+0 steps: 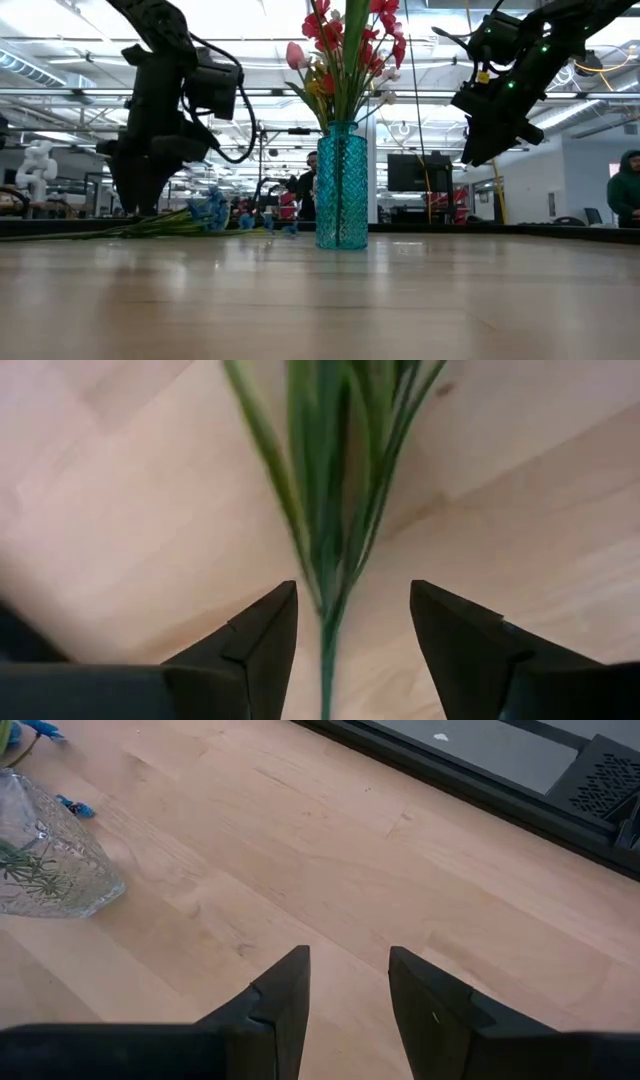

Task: Sort flowers into vase by color
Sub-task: Put the blue flowers into the blue vase

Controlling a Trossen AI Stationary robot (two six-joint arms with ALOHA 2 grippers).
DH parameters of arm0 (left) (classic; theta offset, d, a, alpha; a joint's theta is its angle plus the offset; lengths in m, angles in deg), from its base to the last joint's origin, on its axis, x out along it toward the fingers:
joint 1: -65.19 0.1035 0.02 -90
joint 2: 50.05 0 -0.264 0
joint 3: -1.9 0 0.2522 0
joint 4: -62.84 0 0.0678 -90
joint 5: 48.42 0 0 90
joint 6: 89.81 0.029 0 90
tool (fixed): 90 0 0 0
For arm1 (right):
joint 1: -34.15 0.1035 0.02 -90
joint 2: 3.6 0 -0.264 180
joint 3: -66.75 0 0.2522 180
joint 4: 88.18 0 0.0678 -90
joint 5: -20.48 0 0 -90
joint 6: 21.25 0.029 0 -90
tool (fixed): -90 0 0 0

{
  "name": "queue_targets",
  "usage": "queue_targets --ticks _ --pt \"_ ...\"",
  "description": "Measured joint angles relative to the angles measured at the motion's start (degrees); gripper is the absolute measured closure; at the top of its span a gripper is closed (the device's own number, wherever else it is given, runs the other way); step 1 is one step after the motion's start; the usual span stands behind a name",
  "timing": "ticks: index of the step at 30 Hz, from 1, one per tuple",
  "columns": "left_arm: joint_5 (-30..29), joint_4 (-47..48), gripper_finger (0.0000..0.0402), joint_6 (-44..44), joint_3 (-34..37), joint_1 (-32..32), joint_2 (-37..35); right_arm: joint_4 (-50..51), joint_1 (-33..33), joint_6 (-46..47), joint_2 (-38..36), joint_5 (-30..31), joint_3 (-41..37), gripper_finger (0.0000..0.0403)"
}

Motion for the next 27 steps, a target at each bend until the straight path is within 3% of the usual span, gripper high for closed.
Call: queue_targets --ticks 7,20,23,27 --pt "-2.6 -3.1 0.0198 -1.3 2.4 0.0 0.0 0.0 0.0 0.1 0.0 -0.1 0.0 0.0273" --pt "-1.6 -11.3 0.0199 -1.4 8.7 0.5 -0.2 0.0 0.0 0.3 0.0 -0.2 0.0 0.0273" --pt "-1.5 -11.6 0.0216 -1.4 8.7 0.5 -0.2 -0.1 0.0 0.3 0.0 -0.2 0.0 0.0273" --pt "-1.1 -12.4 0.0270 -1.4 8.7 0.4 -0.1 -0.1 0.0 0.3 0.0 -0.2 0.0 0.0273"
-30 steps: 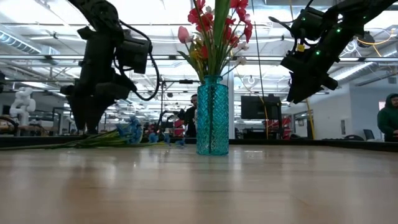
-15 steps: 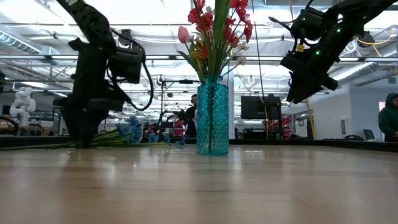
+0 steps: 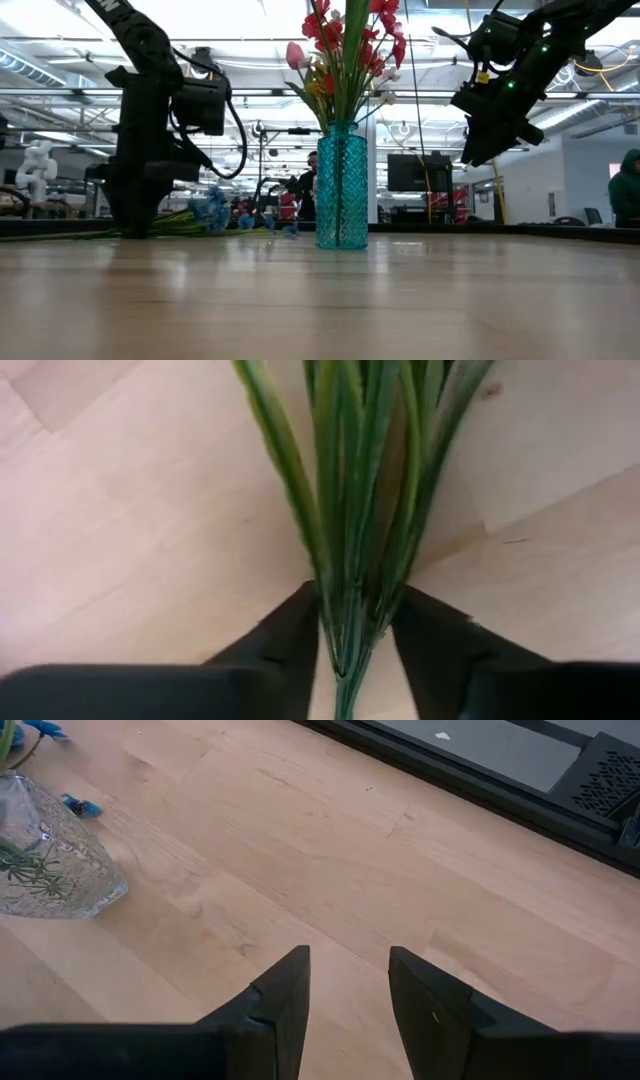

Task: Sort flowers into vase by color
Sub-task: Put the blue flowers into the blue vase

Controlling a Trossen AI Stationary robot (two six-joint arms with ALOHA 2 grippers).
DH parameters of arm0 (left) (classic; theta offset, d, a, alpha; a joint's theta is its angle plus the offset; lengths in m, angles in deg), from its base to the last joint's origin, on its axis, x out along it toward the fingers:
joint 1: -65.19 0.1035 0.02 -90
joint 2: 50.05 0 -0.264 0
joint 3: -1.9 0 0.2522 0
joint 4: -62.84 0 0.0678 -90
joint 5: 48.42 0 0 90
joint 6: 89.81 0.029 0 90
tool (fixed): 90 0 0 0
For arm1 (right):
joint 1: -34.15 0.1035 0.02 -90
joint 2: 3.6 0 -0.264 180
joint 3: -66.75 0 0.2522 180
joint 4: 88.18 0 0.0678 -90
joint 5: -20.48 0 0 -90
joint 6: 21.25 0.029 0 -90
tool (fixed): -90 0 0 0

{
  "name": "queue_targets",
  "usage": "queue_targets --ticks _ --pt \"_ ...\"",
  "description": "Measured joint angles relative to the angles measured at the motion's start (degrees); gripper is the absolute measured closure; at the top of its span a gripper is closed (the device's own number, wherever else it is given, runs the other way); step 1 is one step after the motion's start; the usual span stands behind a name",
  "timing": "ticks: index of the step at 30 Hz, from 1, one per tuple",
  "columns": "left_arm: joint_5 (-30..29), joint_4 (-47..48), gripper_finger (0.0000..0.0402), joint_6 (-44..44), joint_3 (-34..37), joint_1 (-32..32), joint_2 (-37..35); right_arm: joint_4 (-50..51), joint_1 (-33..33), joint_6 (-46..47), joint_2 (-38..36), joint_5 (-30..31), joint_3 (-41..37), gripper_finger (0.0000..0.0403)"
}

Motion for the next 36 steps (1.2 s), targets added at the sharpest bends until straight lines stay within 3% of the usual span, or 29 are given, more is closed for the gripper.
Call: queue_targets --ticks 6,9,24,31,36 --pt "0.1 -1.8 0.0365 0.1 0.0 0.0 0.0 0.0 0.0 0.0 0.0 0.0 0.0 0.0273" --pt "-0.1 -1.8 0.0390 0.0 0.0 0.0 0.0 0.0 0.0 0.0 0.0 0.0 0.0 0.0273" --pt "1.9 0.9 0.0383 14.6 -0.2 0.1 -0.1 -0.2 0.0 3.0 0.0 -0.3 0.0 0.0273" --pt "2.0 -0.1 0.0384 13.1 -0.1 -0.1 -0.3 3.5 0.0 0.5 0.0 -0.1 0.0 0.0273" --pt "2.2 -2.5 0.0384 13.7 0.2 -0.3 -4.2 8.5 0.1 7.9 0.0 -0.7 0.0 0.0273"
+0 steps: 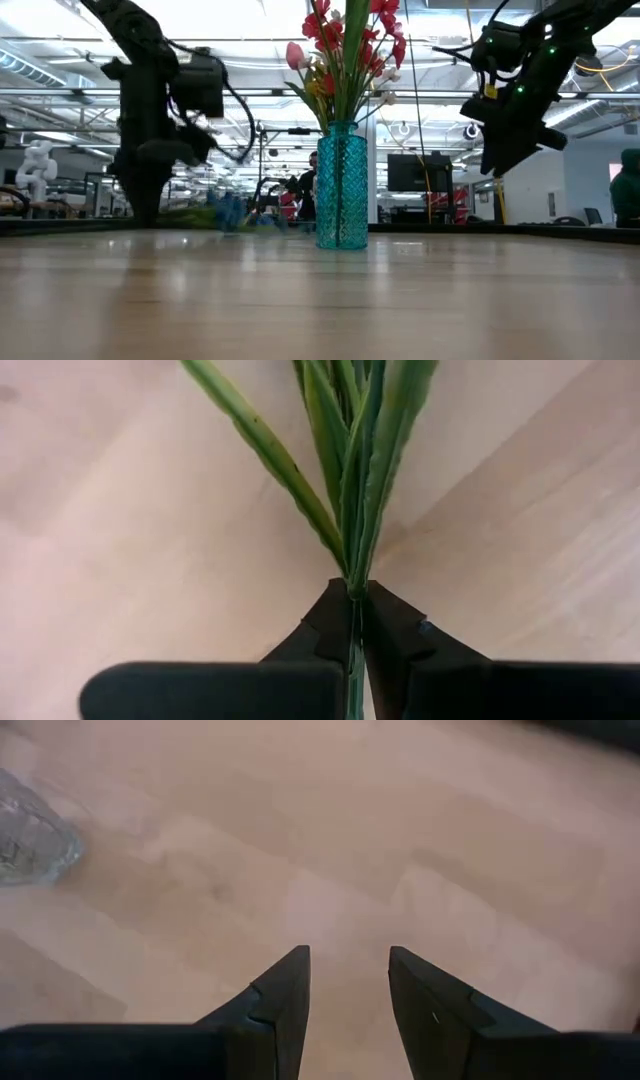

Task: Sort flowers into vase by color
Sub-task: Put the blue flowers into the blue vase

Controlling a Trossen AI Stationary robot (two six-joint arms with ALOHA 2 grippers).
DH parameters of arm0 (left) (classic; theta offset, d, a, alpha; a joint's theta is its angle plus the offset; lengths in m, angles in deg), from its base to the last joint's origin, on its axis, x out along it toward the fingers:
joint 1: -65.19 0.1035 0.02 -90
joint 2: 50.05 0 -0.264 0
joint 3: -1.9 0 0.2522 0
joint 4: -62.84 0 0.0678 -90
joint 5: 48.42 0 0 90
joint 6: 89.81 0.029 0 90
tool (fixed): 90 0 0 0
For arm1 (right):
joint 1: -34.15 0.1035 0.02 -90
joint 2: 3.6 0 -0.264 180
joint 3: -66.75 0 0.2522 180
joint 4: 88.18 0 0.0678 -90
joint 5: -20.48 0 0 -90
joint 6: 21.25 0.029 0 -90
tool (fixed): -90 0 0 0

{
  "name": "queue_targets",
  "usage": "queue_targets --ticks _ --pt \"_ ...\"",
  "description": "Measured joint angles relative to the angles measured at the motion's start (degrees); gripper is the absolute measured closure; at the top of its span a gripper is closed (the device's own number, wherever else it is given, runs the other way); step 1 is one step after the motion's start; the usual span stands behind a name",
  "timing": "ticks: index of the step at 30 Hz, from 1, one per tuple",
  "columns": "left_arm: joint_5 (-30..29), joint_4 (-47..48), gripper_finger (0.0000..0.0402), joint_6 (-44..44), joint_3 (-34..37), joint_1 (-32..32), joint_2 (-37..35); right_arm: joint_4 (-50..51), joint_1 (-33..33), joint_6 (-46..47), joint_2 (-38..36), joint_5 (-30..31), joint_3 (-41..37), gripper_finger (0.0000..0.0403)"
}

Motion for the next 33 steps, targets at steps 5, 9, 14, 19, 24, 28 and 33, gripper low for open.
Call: queue_targets --ticks 5,9,14,19,24,28,33 --pt "-2.1 4.1 0.0384 -0.5 0.0 0.1 -9.5 2.9 0.5 3.8 0.0 -1.1 0.0 0.0273" --pt "-2.7 4.9 0.0385 -2.1 0.0 0.1 -19.5 3.0 1.0 2.6 0.0 -0.9 0.0 0.0273" --pt "-8.1 4.5 0.0385 -8.3 -0.1 -0.1 -33.1 3.0 1.1 2.2 0.0 -0.9 0.0 0.0273" --pt "-11.0 -4.2 0.0385 -11.0 -0.1 -1.4 -45.0 3.0 1.1 -1.8 0.0 -0.9 0.0 0.0273" --pt "-14.9 -22.5 0.0385 -1.0 -0.1 -2.9 -51.5 3.2 1.1 -5.5 0.0 -1.1 0.0 0.0273" --pt "-11.8 -40.2 0.0385 11.2 -0.2 -4.4 -52.4 3.2 1.1 -7.9 0.0 -1.1 0.0 0.0273" --pt "-3.8 -53.6 0.0385 26.4 -0.3 -8.3 -51.6 3.1 1.1 -9.7 0.0 -0.9 0.0 0.0273"
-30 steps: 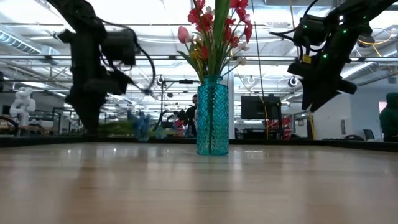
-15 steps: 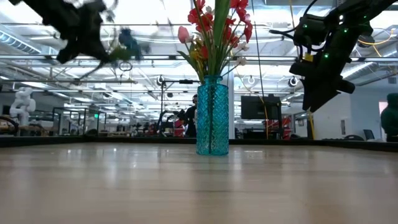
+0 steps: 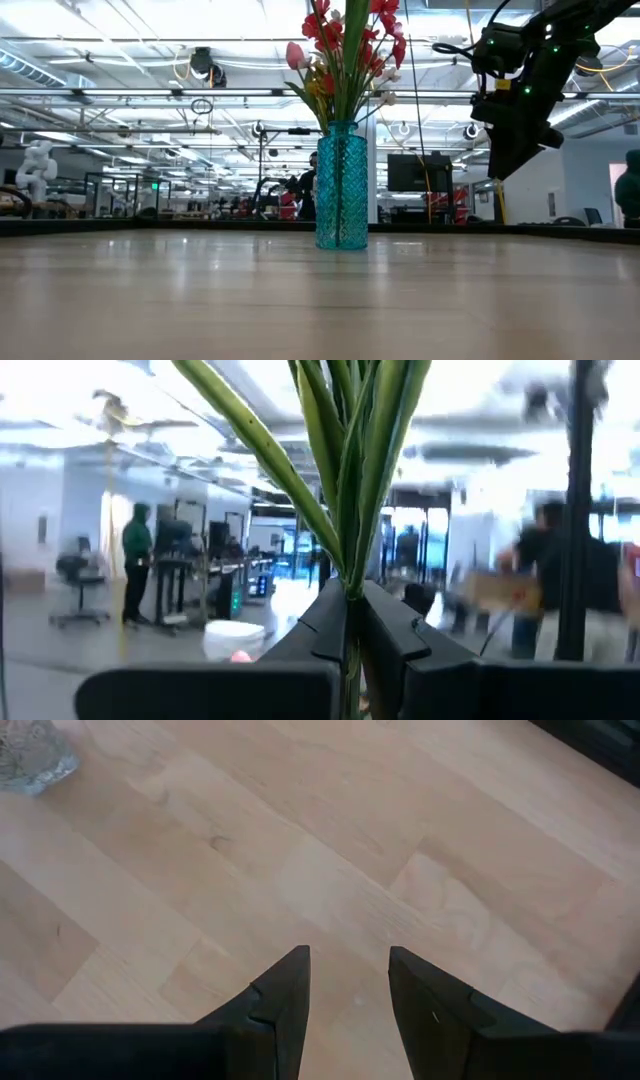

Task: Sort flowers into vase by color
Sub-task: Put the blue flowers into the blue vase

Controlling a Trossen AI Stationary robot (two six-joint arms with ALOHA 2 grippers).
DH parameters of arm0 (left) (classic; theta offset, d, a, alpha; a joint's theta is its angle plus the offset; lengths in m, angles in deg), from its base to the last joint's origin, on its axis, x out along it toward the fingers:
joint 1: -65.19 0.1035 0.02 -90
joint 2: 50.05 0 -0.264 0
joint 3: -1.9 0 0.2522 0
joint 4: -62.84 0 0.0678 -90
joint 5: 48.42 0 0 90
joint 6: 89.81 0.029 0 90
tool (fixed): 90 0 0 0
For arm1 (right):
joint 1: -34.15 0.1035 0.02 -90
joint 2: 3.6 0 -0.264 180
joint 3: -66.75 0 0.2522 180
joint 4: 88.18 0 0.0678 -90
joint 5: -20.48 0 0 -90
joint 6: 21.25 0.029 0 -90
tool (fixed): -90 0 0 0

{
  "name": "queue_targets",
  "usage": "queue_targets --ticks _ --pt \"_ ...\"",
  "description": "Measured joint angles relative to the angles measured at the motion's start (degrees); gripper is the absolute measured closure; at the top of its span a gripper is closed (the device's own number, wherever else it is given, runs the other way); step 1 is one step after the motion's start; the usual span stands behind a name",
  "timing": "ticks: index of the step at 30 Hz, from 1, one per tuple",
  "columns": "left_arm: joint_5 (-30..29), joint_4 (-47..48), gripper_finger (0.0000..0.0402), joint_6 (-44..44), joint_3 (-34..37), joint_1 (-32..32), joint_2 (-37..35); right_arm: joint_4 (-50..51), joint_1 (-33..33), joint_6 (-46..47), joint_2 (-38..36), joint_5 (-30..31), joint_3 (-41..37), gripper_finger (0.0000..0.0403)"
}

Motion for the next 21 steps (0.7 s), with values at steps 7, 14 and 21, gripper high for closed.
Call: queue_targets --ticks 7,14,21 --pt "0.6 10.8 0.0378 13.4 0.1 -1.4 4.8 -0.4 0.0 0.1 0.0 0.0 0.0 0.0273" --pt "4.9 7.5 0.0382 12.7 0.1 -1.5 12.7 -2.9 0.0 0.3 0.0 0.1 0.0 0.0273" --pt "7.1 -5.7 0.0394 13.5 6.5 -2.5 17.4 -4.2 0.0 2.7 0.0 0.1 0.0 0.0273"
